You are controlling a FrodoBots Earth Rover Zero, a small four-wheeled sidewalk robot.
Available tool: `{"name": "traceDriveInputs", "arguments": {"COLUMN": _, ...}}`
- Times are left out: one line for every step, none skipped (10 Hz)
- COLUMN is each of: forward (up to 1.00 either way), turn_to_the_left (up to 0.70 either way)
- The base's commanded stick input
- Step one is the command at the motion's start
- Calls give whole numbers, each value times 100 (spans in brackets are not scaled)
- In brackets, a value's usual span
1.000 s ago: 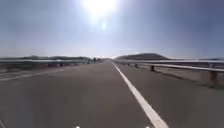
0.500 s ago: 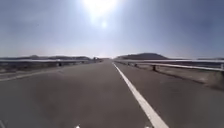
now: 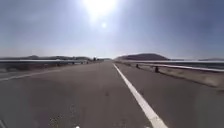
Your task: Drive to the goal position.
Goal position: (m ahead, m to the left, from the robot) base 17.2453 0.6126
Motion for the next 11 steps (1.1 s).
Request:
{"name": "traceDriveInputs", "arguments": {"forward": 70, "turn_to_the_left": 0}}
{"name": "traceDriveInputs", "arguments": {"forward": 70, "turn_to_the_left": 0}}
{"name": "traceDriveInputs", "arguments": {"forward": 70, "turn_to_the_left": 0}}
{"name": "traceDriveInputs", "arguments": {"forward": 70, "turn_to_the_left": 0}}
{"name": "traceDriveInputs", "arguments": {"forward": 75, "turn_to_the_left": 0}}
{"name": "traceDriveInputs", "arguments": {"forward": 81, "turn_to_the_left": 0}}
{"name": "traceDriveInputs", "arguments": {"forward": 85, "turn_to_the_left": 0}}
{"name": "traceDriveInputs", "arguments": {"forward": 85, "turn_to_the_left": 0}}
{"name": "traceDriveInputs", "arguments": {"forward": 85, "turn_to_the_left": 0}}
{"name": "traceDriveInputs", "arguments": {"forward": 85, "turn_to_the_left": 0}}
{"name": "traceDriveInputs", "arguments": {"forward": 85, "turn_to_the_left": 0}}
